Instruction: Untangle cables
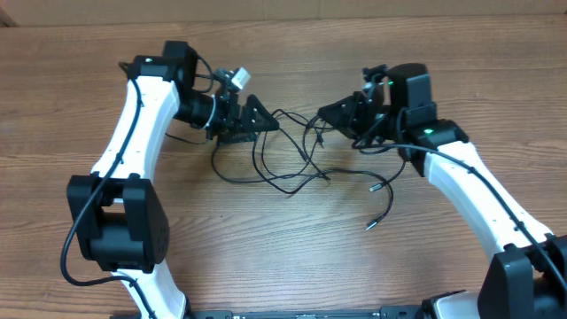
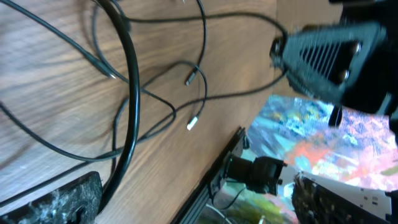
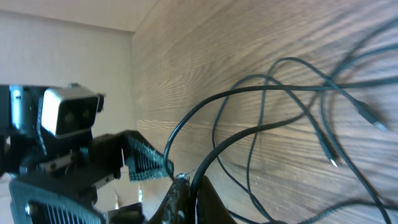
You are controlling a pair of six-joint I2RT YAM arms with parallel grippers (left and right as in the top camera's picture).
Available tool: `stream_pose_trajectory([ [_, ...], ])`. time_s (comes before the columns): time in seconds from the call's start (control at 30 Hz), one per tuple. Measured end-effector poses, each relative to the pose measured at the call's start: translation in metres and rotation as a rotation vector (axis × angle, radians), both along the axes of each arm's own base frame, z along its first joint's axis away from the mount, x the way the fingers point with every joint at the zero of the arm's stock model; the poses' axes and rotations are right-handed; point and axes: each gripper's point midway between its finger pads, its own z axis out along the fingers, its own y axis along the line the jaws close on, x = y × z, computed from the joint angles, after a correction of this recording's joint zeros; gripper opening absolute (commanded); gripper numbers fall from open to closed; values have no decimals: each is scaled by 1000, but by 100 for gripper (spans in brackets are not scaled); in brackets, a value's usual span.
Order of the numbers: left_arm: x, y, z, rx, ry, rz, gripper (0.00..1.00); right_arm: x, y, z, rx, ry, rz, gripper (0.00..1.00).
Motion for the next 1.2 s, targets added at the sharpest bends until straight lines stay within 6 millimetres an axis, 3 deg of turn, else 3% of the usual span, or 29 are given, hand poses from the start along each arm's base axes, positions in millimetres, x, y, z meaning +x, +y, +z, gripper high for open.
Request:
stream_pose_trajectory([
  [0.17, -16, -25, -2, 14, -6, -84, 89, -3, -18, -11, -12, 74, -32, 4],
  [0.3, -24, -30, -24, 178, -6, -124, 91, -11, -33, -33, -102, 157, -88, 4],
  [0.33, -26, -26, -32, 251, 3, -121, 96, -14, -38, -39, -131, 177, -99, 4],
  [0.4, -27, -9, -52, 445, 23, -94, 99, -24, -51, -55, -222, 229, -122, 4],
  [0.5, -27, 39, -73, 794, 63, -2, 99, -37, -67, -72, -327, 290, -151, 4],
  [0.63, -16, 93, -78, 1088, 63, 155, 100, -49, -83, -84, -420, 343, -173, 4],
  [0.73, -7, 117, -76, 1163, 69, 258, 100, -53, -87, -86, -444, 355, -177, 4],
  [0.8, 0, 128, -77, 1148, 82, 318, 100, -54, -88, -87, -451, 361, -176, 4],
  [0.87, 7, 126, -79, 1046, 91, 320, 99, -56, -87, -88, -449, 367, -171, 4],
  [0.97, 14, 102, -74, 773, 72, 229, 100, -60, -86, -88, -447, 383, -163, 4],
  [1.07, 19, 72, -51, 428, 33, 155, 100, -64, -85, -89, -440, 400, -153, 4],
  [1.2, 23, 54, -22, 163, 11, 147, 92, -66, -79, -86, -405, 410, -136, 4],
])
